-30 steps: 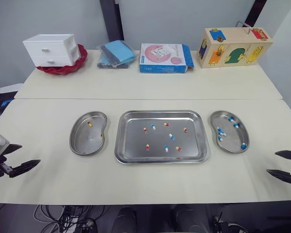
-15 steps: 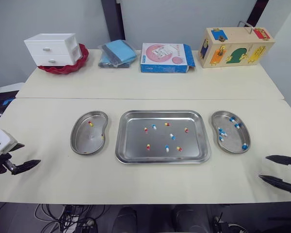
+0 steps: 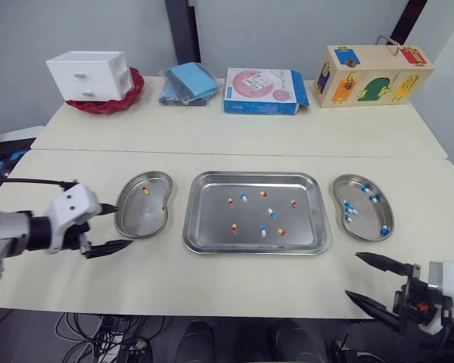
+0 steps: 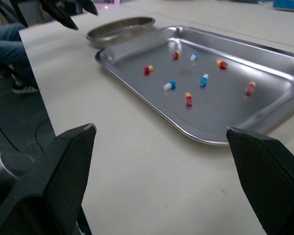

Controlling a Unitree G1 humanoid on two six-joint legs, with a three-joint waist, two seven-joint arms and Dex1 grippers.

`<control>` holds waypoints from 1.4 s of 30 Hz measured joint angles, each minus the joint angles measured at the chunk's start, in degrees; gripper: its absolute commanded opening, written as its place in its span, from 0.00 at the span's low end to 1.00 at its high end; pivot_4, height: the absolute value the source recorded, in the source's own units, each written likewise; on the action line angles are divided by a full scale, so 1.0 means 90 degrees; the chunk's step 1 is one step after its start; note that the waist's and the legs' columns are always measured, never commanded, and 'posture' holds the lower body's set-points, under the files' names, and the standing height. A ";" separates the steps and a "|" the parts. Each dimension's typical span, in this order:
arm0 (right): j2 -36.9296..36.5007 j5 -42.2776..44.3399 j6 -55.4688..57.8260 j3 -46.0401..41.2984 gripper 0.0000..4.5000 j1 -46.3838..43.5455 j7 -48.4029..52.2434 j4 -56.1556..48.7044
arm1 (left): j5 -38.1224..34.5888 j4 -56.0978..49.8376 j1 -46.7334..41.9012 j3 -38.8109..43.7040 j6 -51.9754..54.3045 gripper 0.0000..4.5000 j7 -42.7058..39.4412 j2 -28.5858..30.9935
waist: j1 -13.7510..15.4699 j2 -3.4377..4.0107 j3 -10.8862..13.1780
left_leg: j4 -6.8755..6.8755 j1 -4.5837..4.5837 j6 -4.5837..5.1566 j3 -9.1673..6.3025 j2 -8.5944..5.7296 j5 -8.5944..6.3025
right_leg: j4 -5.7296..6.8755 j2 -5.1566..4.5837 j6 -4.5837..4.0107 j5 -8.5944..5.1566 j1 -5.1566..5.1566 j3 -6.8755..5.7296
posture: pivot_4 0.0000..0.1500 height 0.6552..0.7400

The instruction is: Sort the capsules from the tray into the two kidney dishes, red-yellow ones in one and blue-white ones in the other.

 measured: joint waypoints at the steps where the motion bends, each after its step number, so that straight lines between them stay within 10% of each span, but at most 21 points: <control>1: 0.0006 -0.0007 -0.0065 0.0095 0.99 0.0040 0.0036 -0.0002 | -0.0056 -0.0167 -0.0212 -0.0187 0.0068 1.00 -0.0029 -0.0081 | 0.0008 0.0000 0.0000 | 0.0001 0.0001 0.0000 0.0000 0.0000 0.0000 | 0.0002 0.0000 0.0000 0.0000 0.0002 0.0000 | 1.00 1.00; 27: 0.0254 -0.0298 -0.1078 0.0831 0.99 0.0295 -0.0596 0.0071 | 0.1634 0.2147 -0.3656 -0.3561 -0.0968 1.00 -0.0544 -0.3142 | 0.0064 0.0001 -0.0002 | 0.0042 0.0017 0.0001 -0.0026 -0.0004 0.0000 | 0.0004 0.0006 0.0000 0.0000 0.0044 -0.0014 | 1.00 1.00; 33: 0.0257 -0.0328 -0.1091 0.0927 1.00 0.0305 -0.0755 0.0029 | 0.1895 0.2684 -0.3809 -0.3606 -0.1247 0.66 -0.0574 -0.3429 | 0.0062 0.0001 -0.0002 | 0.0045 0.0016 0.0001 -0.0027 -0.0005 0.0000 | 0.0005 0.0006 0.0000 0.0000 0.0045 -0.0015 | 1.00 1.00; 42: 0.0245 -0.0329 -0.1094 0.0927 1.00 0.0422 -0.0860 -0.0003 | 0.2054 0.2709 -0.3803 -0.3622 -0.1340 0.66 -0.0823 -0.3449 | 0.0065 0.0001 -0.0002 | 0.0050 0.0015 0.0002 -0.0030 -0.0005 0.0000 | 0.0005 0.0006 0.0000 0.0000 0.0048 -0.0017 | 1.00 1.00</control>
